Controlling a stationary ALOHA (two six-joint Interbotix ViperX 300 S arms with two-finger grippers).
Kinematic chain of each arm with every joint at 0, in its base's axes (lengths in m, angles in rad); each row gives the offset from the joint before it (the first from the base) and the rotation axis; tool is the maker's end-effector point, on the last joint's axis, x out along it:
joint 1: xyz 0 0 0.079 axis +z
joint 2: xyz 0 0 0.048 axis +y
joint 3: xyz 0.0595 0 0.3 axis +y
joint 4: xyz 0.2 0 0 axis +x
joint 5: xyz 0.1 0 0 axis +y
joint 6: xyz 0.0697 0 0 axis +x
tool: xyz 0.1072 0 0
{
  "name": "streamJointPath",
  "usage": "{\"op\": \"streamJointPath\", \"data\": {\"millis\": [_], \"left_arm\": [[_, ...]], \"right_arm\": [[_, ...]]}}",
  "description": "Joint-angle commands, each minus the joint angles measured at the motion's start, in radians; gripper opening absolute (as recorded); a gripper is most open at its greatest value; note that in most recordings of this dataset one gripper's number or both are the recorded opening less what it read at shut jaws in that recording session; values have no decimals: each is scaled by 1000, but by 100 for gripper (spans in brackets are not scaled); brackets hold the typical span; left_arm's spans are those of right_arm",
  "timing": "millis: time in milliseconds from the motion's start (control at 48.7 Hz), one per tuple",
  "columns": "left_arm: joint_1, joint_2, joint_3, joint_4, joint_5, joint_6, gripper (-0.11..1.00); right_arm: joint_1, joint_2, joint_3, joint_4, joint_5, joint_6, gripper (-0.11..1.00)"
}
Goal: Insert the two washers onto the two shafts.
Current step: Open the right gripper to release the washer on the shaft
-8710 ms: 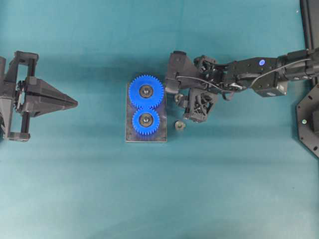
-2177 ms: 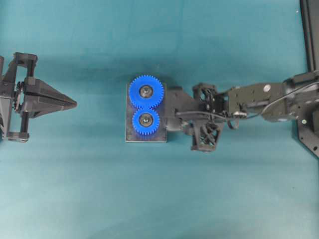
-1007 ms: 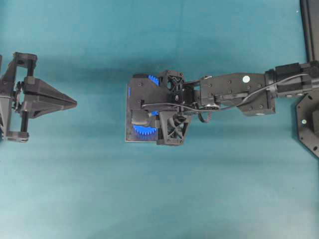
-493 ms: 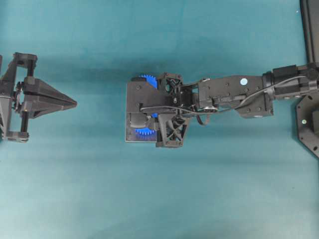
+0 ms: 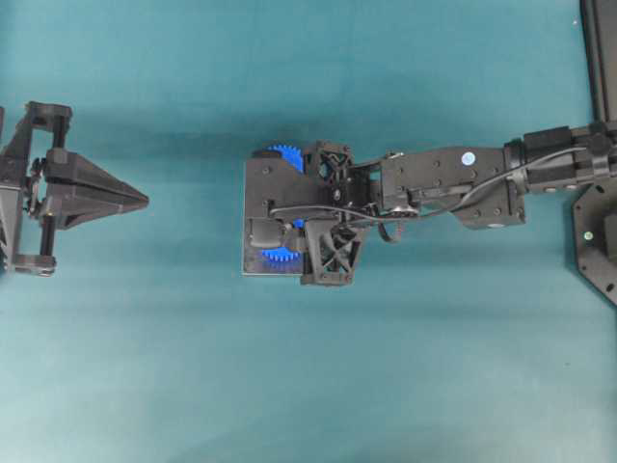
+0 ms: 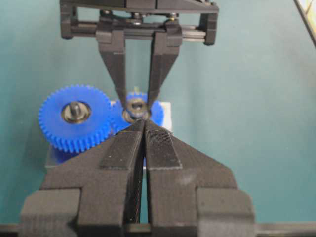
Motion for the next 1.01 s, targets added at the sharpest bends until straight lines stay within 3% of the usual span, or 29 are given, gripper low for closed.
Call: {"op": "streamJointPath", "data": {"millis": [0,308,472,534,657,986], "left_arm": [[0,-2,-12,2,-9,-2,1],[0,-2,-8,2,-9,-3,1],[0,-3,-8,3,-9,-5,1],[-2,-5,-9,2,-9,-6,1],[-2,-6,-8,3,-9,-17,1],[-2,-15,-17,3,-26,-14,1]], "right_arm": [[-5,-17,-23,-2,-8,3,31],[-6,-17,-23,8,-8,5,34],[-6,-17,-23,6,-12,-6,81],[-6,-20,-23,6,-20,-6,91],[-8,-32,-23,6,-20,-6,82],[-8,-98,-6,6,-14,-3,82]]}}
